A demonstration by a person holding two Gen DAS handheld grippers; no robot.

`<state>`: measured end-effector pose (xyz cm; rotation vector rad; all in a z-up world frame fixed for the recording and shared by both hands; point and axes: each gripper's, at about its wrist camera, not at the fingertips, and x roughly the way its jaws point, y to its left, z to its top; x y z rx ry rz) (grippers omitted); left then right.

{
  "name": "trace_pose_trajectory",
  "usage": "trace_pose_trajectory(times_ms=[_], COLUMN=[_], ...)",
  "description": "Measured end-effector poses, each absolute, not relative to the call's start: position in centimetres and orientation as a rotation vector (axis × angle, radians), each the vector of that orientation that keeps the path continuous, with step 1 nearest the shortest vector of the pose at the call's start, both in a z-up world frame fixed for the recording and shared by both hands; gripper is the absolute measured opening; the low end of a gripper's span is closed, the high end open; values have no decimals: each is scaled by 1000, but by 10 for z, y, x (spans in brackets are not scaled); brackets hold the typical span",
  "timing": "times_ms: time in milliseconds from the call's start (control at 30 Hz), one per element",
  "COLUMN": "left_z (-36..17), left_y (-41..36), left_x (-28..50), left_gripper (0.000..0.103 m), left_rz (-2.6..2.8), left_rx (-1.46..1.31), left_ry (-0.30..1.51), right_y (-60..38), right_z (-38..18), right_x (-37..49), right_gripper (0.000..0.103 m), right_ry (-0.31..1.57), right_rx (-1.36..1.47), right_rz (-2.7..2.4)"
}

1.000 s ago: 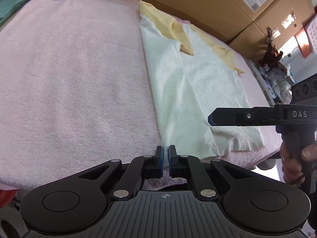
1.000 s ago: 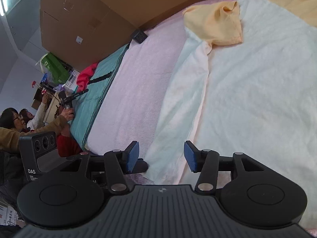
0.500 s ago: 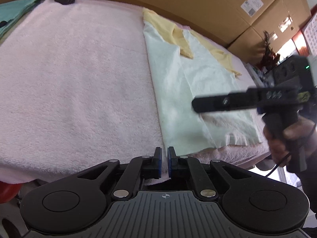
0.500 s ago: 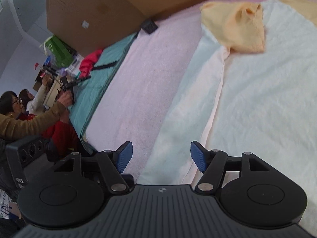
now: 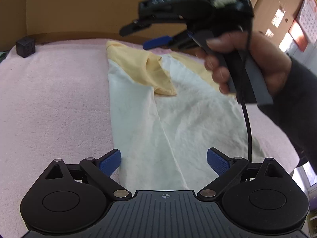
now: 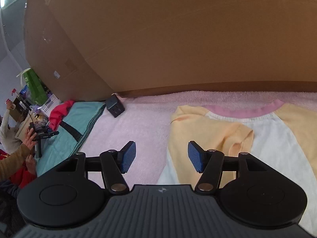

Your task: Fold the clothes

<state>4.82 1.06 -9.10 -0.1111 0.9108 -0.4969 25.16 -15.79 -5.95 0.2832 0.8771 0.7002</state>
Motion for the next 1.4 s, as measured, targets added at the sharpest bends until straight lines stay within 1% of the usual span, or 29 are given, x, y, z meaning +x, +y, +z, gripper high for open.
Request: trace_pose_trajectory(times_ms=[33,133,267,367,467,567,600,633,700,767,867,900,967,1000,1067,1133,1200,1300,1333,1367,1400], left_z=[-97,-106,-110,-111,-110,-110,-109,-109,-109,-110,-111,-112,-112,-112,-111,-111,-111,-111,-111,-111,-111], left_y=[8,5,-7,-9,-3,1,2,3,2,-1,-7,-9,-10,-9,-7,-5,-4,-4,-4,-5,-5], left_x=[49,40,26,22,24,26,28,30,32,31,27,26,24,23,22,20,18,16,15,15,15], left_gripper=[103,103,103,103,103,103,103,103,103,103,103,103,103,103,103,103,103,103,103,103,103], left_rz=[-499,-513,-488,-477,-491,-507,-510,-513,-515,-510,-493,-487,-481,-482,-488,-493,-493,-490,-488,-485,-483], left_rx=[-105,-45,72,89,60,33,29,26,34,57,100,115,125,124,118,114,119,132,137,143,146], left_ry=[922,891,855,850,853,857,858,859,859,855,846,842,837,837,837,835,833,828,826,825,825], right_y=[-152,-135,-98,-79,-82,-94,-100,-106,-117,-120,-109,-107,-109,-111,-122,-137,-151,-171,-178,-185,-194], right_z=[-65,-78,-89,-98,-94,-79,-75,-72,-69,-78,-97,-104,-102,-100,-91,-79,-76,-89,-97,-104,-105], right_x=[262,283,306,320,327,322,317,313,304,299,306,312,321,325,325,312,295,281,285,289,293], right_gripper=[64,64,63,62,62,63,64,67,71,71,71,66,57,50,54,65,70,71,71,63,49], right_ry=[905,957,971,896,787,758,777,797,854,913,952,962,902,870,838,810,822,915,929,940,902], right_rx=[319,391,251,129,156,184,206,229,285,271,173,168,167,167,221,252,261,296,286,275,289], right_rz=[713,766,760,714,687,703,725,747,790,796,782,780,707,669,627,682,713,714,669,622,622])
